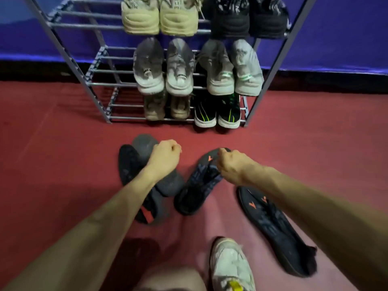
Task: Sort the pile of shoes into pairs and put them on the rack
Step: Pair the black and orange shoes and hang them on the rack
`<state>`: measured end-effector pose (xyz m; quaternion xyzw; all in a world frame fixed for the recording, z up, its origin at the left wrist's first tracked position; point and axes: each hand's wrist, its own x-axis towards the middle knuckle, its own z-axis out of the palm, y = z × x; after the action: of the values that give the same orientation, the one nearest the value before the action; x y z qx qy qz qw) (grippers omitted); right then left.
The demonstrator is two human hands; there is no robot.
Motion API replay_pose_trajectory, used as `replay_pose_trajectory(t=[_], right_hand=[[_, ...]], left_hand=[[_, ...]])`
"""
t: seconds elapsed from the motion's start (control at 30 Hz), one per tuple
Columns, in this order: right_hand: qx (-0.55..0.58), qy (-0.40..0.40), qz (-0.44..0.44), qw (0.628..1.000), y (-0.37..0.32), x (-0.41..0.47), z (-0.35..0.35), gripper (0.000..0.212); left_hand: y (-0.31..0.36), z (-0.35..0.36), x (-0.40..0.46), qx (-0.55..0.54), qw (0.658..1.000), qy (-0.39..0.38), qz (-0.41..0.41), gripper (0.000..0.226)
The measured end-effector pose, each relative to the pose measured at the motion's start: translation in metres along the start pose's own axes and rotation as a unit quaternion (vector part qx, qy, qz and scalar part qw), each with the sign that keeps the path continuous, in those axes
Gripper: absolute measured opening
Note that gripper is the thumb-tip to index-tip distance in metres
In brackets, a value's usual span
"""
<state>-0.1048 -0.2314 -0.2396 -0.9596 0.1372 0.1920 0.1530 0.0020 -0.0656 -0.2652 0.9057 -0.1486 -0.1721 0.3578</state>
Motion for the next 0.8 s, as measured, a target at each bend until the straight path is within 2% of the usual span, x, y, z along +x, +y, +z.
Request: replay_pose_trajectory(t=[0.13,0.23,0.37,0.5,0.6,0.7,0.8], right_hand=[[-0.033,-0.016,0.013,0.999,0.025,-0.022,0.016,0.031],[-0.035,-0.024,0.038,0.998,0.044,-0.035,0.025,0.038],[-0.008,-0.037,0.074,0.997,0.07,-0.056,0.031,0.035],[-0.016,-0.042,0.096,0.994,0.104,-0.076,0.041,0.034],[-0.009,-0.056,0.118,0.991,0.123,-0.091,0.056,0.034],[-0.03,-0.061,0.135,0.989,0.132,-0.105,0.067,0.035],[-0.031,-0.078,0.149,0.985,0.136,-0.113,0.074,0.038]], left_hand=[[-0.011,0.044,-0.022,0.066,0.987,-0.148,0.001,0.027],[-0.009,0.064,-0.026,0.126,0.972,-0.2,0.004,0.028],[-0.007,0.08,-0.02,0.198,0.964,-0.18,-0.009,0.029],[-0.003,0.095,-0.011,0.237,0.95,-0.197,-0.051,0.048],[0.002,0.11,-0.01,0.25,0.953,-0.149,-0.087,0.063],[0.002,0.114,-0.008,0.292,0.944,-0.119,-0.1,0.06],[0.002,0.108,-0.001,0.348,0.919,-0.163,-0.084,0.05]])
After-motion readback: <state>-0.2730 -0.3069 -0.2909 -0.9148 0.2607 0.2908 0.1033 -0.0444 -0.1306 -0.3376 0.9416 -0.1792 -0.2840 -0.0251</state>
